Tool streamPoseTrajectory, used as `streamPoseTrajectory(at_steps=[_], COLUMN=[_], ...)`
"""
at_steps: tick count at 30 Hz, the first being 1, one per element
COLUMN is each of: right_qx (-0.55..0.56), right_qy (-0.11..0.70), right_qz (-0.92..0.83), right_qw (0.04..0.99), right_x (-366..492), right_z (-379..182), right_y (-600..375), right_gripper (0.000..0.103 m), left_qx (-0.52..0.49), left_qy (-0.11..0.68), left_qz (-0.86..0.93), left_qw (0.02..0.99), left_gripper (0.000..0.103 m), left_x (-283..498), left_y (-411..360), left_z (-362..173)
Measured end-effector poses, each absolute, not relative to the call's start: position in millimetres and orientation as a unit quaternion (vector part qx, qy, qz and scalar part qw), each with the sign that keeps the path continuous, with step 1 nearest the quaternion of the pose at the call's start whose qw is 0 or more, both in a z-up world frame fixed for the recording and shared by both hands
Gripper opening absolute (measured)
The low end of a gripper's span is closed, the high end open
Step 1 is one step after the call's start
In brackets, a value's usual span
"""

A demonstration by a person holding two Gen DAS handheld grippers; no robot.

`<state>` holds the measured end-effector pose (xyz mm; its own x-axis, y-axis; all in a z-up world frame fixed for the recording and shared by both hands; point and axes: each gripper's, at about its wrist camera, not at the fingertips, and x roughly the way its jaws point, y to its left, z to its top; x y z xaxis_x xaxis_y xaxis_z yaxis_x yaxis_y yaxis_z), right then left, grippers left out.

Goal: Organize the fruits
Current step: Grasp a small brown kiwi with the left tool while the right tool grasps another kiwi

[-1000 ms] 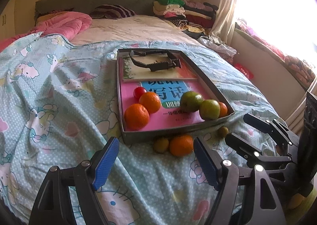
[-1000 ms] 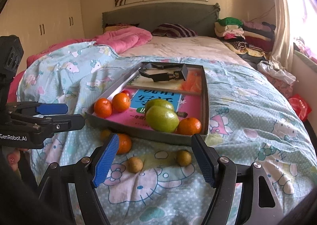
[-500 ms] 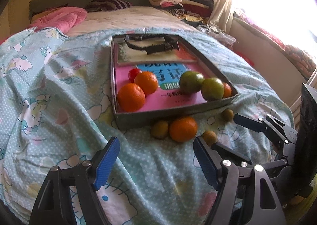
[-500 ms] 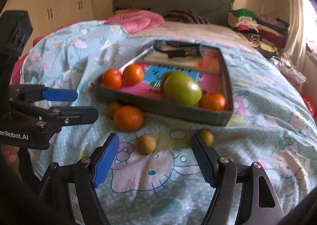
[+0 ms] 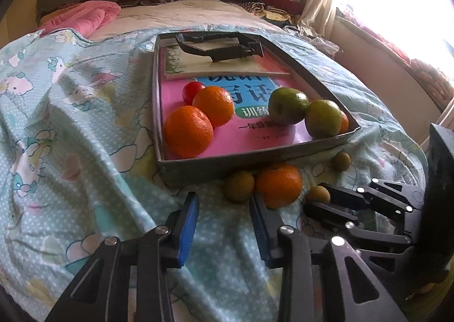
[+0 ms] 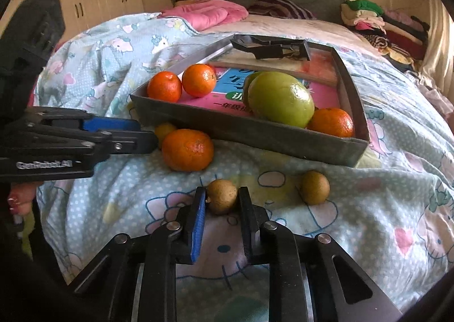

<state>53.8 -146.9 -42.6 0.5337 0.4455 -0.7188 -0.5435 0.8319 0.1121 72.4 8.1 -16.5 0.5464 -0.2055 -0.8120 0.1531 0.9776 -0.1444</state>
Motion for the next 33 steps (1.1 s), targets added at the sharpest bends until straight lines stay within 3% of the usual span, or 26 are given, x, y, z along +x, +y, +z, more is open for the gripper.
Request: streamPoseTrajectory(at_steps=[12, 33], right_qx=[-0.022, 0.021], right_qy=[0.392, 0.331], right_qz=[0.283, 0.270], right_qw=[0.875, 0.904], right_x=[56, 52], right_z=[-40, 6], right_y=[-162, -189], right_gripper=[0.022, 0.022], left_qx=[-0.035, -0.073], left_qy=[0.462, 0.427], left_qz=[-0.129, -0.143], left_qw=[0.877, 0.890], left_gripper=[0.025, 0.025], left_x=[85, 72], left_y=[3, 13], left_z=[-27, 20])
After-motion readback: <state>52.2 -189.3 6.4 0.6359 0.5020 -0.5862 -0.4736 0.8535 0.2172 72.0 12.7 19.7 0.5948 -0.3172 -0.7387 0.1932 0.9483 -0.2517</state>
